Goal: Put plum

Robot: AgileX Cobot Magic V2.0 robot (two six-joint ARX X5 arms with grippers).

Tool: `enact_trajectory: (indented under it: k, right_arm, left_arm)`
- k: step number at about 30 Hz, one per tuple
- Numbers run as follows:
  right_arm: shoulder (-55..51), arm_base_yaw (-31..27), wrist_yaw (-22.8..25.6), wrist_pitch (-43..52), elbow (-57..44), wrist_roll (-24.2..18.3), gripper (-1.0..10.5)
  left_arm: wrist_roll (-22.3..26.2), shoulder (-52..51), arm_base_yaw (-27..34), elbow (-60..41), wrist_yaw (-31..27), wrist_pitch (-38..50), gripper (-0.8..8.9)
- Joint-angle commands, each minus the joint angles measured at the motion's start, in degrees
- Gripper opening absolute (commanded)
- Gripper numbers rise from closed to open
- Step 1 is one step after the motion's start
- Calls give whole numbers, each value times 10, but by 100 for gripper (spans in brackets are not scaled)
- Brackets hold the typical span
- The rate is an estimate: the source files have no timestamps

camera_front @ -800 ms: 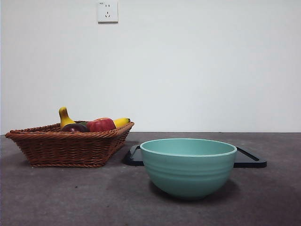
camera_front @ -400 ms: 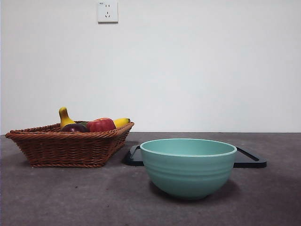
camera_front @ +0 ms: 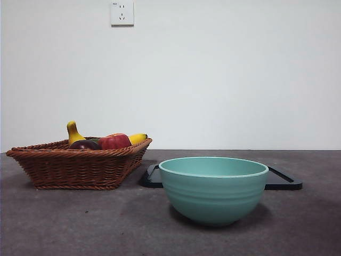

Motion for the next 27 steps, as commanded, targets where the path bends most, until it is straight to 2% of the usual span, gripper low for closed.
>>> enact_trajectory:
  k: [1, 27]
  right_arm:
    - [-2, -1, 2, 0, -3, 7, 5]
    - [-2, -1, 2, 4, -3, 7, 5]
  left_arm:
    - [-1, -1, 2, -12, -2, -3, 15]
    - [-1, -1, 2, -12, -2, -3, 15]
